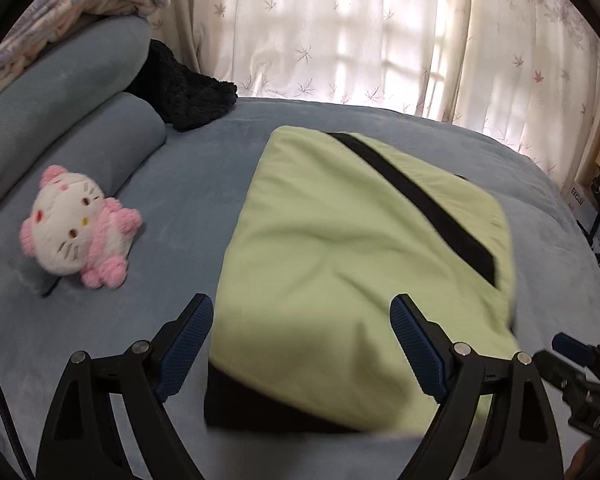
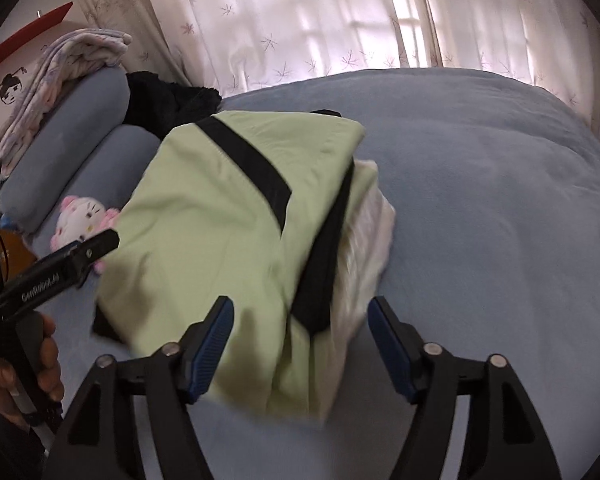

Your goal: Fold large clothes

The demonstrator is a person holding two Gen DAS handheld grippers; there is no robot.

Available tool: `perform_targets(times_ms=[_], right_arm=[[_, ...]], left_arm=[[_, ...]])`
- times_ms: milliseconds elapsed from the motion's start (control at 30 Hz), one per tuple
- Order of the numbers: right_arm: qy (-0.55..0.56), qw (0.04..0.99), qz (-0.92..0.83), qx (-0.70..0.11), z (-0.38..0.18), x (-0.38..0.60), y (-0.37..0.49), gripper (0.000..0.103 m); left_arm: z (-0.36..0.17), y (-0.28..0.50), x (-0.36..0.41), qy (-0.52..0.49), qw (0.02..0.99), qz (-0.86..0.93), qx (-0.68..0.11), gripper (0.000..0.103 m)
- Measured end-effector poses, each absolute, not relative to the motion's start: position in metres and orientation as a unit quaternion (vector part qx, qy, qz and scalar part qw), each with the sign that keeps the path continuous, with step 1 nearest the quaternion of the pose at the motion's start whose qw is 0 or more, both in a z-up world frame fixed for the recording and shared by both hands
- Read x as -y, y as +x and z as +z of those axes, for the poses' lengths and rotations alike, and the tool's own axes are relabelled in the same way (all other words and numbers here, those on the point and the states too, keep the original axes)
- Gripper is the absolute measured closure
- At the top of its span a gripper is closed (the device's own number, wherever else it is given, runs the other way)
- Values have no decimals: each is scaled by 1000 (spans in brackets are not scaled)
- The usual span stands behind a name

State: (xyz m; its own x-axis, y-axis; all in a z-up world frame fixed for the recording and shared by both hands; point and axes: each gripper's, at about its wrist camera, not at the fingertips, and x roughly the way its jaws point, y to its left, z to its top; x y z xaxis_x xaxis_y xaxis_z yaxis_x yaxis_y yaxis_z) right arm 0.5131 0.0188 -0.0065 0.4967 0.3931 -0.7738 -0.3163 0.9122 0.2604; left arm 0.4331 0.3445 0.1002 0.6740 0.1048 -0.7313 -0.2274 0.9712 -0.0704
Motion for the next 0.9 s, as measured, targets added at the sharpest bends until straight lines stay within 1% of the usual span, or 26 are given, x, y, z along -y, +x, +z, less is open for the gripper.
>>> perform_targets(times_ms=[100,300,533,633,900], right_arm=[[37,862,209,-459,20,-3,476,32],[63,861,217,-455,74,30,415,31],[47,871,208,-442,131,64,346,28],[51,874,212,-435,148,81,318,28],[68,862,233,-444,170,117,251,28]], left_arm=[[124,401,-326,-72,913,87,-391,14],[171,326,-293,-64,919,87,-380,14],[220,236,-266,-58,925,93,-363,14],[233,201,-258,-80,925,90,-360,13],[257,115,-234,-118,921,64,-366,13]])
